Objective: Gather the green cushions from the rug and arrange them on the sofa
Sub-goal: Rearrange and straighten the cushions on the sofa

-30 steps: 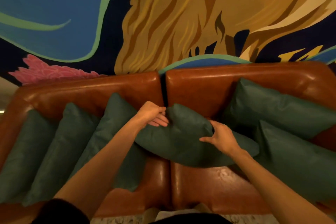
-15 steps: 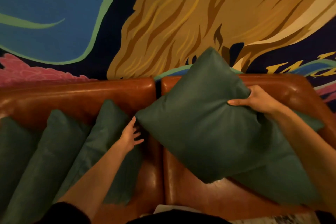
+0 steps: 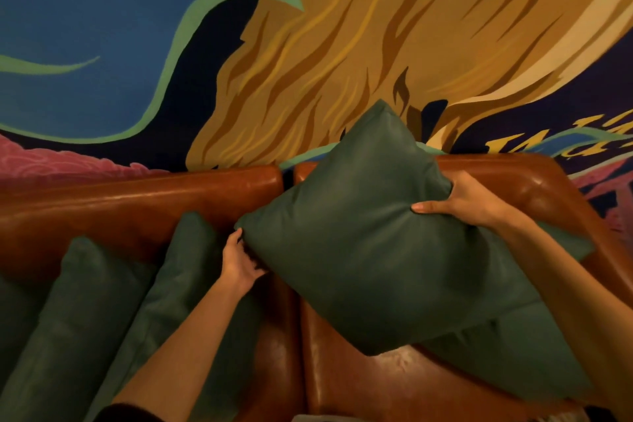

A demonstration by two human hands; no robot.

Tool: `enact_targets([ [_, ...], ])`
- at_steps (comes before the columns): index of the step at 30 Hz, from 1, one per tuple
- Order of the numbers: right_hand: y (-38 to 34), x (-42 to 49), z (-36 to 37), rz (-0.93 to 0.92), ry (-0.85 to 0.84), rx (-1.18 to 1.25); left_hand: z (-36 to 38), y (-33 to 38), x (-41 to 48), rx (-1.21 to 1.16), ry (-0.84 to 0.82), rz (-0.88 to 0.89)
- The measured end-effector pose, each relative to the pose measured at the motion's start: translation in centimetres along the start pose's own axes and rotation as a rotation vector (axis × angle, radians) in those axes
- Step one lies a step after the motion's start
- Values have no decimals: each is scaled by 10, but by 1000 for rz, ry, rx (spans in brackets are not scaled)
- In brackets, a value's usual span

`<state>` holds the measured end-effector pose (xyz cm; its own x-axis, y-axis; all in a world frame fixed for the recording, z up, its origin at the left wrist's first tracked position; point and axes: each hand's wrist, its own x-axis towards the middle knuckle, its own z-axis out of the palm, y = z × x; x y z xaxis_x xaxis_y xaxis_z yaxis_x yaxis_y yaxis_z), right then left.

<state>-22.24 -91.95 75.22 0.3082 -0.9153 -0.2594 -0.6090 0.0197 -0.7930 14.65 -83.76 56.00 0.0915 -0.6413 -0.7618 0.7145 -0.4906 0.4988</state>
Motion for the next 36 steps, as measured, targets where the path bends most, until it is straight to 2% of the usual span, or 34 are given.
enact_targets([
  [13, 20, 6, 15, 72, -66, 66, -24, 8, 10, 170, 205, 316],
  [16, 16, 6, 21, 30, 9, 167, -26, 3, 8, 106, 182, 259],
  [20, 15, 8, 34, 25, 73, 268, -15, -9, -3, 75, 68, 157],
  [29, 17, 19, 37, 192, 220, 556, 2, -61, -23, 334, -51, -80],
  [31, 18, 19, 31, 217, 234, 608, 4, -67, -27, 345, -81, -102],
  [33, 20, 20, 26, 241, 246, 647, 6, -71, -27, 261, -88, -70],
  [36, 29, 23, 21, 311, 259, 686, 12, -76, -32, 196, -47, -66],
])
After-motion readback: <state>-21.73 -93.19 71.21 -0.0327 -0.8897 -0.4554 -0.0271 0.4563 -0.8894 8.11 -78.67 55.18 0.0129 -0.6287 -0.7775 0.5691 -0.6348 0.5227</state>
